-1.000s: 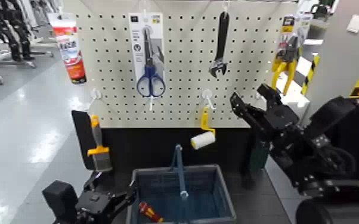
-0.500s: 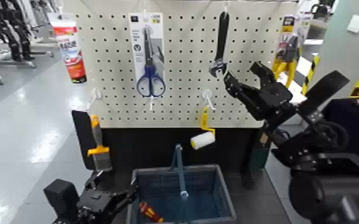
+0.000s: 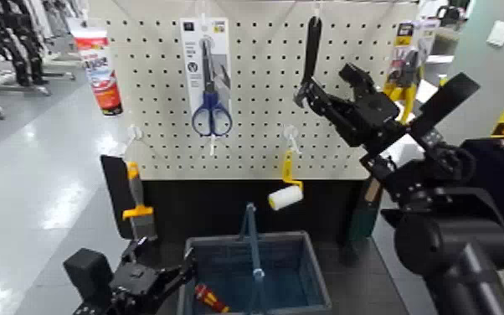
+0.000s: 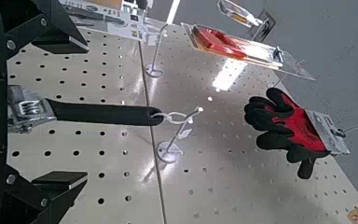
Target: Put the black wrench into the crate.
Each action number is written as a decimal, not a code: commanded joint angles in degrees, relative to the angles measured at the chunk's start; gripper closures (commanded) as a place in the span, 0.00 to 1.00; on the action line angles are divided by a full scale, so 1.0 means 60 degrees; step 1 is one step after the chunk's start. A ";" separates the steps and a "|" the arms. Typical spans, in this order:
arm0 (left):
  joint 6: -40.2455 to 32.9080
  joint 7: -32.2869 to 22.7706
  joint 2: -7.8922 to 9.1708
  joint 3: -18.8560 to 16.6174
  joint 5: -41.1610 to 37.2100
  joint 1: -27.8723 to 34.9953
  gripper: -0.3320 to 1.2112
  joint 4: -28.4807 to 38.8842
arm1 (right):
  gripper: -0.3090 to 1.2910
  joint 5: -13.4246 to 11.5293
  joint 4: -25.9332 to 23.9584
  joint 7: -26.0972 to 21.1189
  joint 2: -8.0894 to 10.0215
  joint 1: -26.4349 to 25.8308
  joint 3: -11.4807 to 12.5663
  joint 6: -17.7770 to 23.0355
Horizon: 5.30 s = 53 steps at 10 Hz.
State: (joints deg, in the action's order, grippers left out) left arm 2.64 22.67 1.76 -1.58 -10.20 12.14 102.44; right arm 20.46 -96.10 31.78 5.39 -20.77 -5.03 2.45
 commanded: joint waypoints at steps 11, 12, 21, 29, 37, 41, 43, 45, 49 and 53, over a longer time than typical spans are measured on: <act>-0.0073 0.0030 -0.0014 0.0044 0.0015 -0.0104 0.30 -0.0037 | 0.92 0.0018 0.1970 0.0241 -0.0165 -0.1386 -0.0612 0.0662; -0.0073 0.0030 -0.0014 0.0044 0.0015 -0.0104 0.30 -0.0037 | 0.97 -0.0040 0.1926 0.0182 -0.0165 -0.1372 -0.0612 0.0676; -0.0073 0.0015 -0.0029 0.0044 0.0015 -0.0104 0.30 -0.0037 | 0.97 -0.0026 0.1911 0.0138 -0.0180 -0.1386 -0.0612 0.0779; -0.0058 0.0030 -0.0014 0.0044 0.0029 -0.0119 0.30 -0.0037 | 0.97 -0.0011 0.1398 0.0226 -0.0151 -0.1503 -0.0656 0.0999; -0.0044 0.0015 -0.0014 0.0044 0.0029 -0.0119 0.30 -0.0037 | 0.97 0.0546 0.0812 0.0270 -0.0341 -0.0976 -0.1168 0.0735; 0.0015 0.0015 -0.0029 0.0000 0.0044 -0.0119 0.30 -0.0023 | 0.97 0.0941 0.0651 0.0358 -0.0531 -0.0302 -0.1256 0.0281; 0.0029 -0.0029 -0.0029 0.0015 0.0044 -0.0163 0.30 -0.0023 | 0.97 0.1029 0.0651 0.0402 -0.0546 0.0079 -0.1241 -0.0027; 0.0044 -0.0029 -0.0029 0.0000 0.0059 -0.0177 0.30 -0.0008 | 0.97 0.1219 0.0475 0.0343 -0.0546 0.0577 -0.1198 -0.0408; 0.0117 -0.0029 -0.0014 0.0000 0.0088 -0.0192 0.30 -0.0023 | 0.97 0.1454 0.0095 0.0358 -0.0531 0.1353 -0.1139 -0.1257; 0.0117 -0.0029 0.0015 -0.0029 0.0088 -0.0207 0.30 -0.0023 | 0.97 0.1600 -0.0023 0.0387 -0.0356 0.2071 -0.1036 -0.1902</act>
State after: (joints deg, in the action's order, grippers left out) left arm 3.34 22.50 1.79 -1.69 -9.67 10.98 102.31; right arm 29.97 -96.12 34.07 3.01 -9.22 -11.56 -8.33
